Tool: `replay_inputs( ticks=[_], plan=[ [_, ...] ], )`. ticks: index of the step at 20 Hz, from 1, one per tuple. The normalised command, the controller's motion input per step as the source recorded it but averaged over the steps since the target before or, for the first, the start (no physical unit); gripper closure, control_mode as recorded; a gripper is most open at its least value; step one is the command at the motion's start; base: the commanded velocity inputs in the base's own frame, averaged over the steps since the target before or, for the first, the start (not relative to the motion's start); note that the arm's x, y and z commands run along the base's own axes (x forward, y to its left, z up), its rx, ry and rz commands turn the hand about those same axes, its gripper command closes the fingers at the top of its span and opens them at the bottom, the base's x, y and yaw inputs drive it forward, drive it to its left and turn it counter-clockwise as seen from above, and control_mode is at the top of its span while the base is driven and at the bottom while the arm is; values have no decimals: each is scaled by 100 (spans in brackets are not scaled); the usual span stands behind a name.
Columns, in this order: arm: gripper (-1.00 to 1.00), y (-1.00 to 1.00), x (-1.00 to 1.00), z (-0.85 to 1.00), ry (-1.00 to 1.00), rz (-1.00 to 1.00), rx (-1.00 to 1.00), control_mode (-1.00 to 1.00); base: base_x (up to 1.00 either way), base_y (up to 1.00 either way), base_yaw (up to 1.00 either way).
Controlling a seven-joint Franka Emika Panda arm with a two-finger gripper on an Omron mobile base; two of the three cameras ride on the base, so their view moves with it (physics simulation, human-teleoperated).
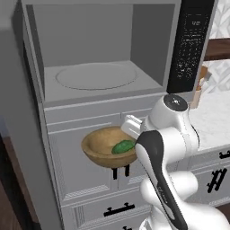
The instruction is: Pick the broccoli from the sink and place it in the bowl. Then pick the bowl and place it in the microwave. Then close the microwave door and press the start button.
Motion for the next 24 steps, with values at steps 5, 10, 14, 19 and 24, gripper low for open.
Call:
replay_inputs(
  ticks=[5, 10, 14, 19, 24],
  plan=[
    [100, 0, 0, 0, 0, 0, 0, 100, 25, 0, 6],
    [100, 0, 0, 0, 0, 0, 0, 100, 2, 0, 4],
    [100, 0, 0, 0, 0, 0, 0, 100, 21, 0, 12],
    [100, 0, 0, 0, 0, 0, 0, 100, 33, 0, 13],
    [100, -2, -3, 6, -6, 2, 2, -100, 8, 0, 9]
  ],
)
